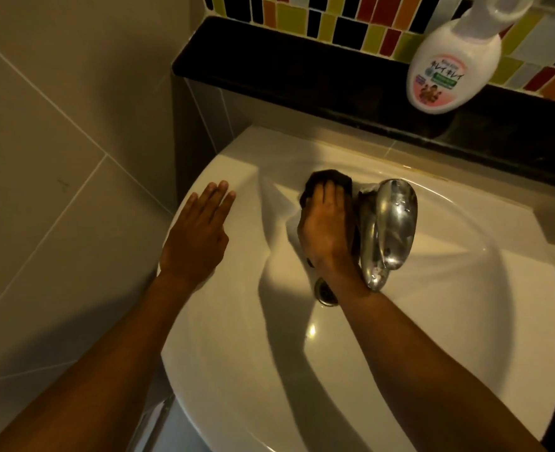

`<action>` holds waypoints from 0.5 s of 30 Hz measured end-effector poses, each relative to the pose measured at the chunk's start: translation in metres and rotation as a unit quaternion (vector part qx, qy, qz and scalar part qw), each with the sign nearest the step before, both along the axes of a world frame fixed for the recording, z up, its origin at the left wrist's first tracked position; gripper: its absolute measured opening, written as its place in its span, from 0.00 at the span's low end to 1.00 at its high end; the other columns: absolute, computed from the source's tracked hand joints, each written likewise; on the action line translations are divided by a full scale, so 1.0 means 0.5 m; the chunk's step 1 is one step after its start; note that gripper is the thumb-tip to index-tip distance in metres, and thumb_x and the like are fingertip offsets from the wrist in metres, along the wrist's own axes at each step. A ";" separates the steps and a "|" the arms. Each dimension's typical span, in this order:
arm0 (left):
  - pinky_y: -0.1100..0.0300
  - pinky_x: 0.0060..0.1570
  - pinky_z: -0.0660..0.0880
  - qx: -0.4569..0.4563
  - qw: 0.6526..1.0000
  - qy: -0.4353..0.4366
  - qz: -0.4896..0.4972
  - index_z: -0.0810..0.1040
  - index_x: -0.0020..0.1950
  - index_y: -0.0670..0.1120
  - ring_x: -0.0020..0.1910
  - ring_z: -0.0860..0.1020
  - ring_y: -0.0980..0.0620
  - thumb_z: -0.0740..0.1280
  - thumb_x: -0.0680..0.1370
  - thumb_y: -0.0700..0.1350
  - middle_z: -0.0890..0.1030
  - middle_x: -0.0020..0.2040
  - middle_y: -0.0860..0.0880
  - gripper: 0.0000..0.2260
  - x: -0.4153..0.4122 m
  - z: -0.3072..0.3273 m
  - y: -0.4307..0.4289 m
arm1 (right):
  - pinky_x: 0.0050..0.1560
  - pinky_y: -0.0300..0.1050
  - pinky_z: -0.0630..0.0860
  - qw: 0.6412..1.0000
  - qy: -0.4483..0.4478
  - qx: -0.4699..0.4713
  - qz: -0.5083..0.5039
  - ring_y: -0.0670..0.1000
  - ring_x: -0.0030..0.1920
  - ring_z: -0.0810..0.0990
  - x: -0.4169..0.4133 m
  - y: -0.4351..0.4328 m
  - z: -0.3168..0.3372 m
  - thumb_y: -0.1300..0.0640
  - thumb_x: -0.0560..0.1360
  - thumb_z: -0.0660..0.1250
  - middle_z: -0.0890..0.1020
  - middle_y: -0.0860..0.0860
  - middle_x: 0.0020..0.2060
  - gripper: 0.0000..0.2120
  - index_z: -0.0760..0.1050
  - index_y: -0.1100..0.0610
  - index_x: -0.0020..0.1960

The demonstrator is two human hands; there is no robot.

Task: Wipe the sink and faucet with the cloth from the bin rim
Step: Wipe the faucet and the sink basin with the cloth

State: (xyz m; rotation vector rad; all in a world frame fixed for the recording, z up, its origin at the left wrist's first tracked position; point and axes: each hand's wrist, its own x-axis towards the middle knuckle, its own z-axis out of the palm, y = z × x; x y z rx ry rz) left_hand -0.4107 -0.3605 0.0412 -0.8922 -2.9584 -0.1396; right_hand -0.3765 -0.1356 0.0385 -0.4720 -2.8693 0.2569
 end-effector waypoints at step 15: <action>0.47 0.76 0.52 -0.004 1.000 -0.014 -0.003 0.55 0.77 0.45 0.77 0.53 0.46 0.53 0.79 0.44 0.57 0.78 0.45 0.26 -0.001 0.003 -0.007 | 0.61 0.52 0.73 0.980 0.091 -0.090 0.149 0.57 0.57 0.79 0.058 0.017 -0.030 0.67 0.72 0.54 0.79 0.59 0.57 0.20 0.74 0.64 0.61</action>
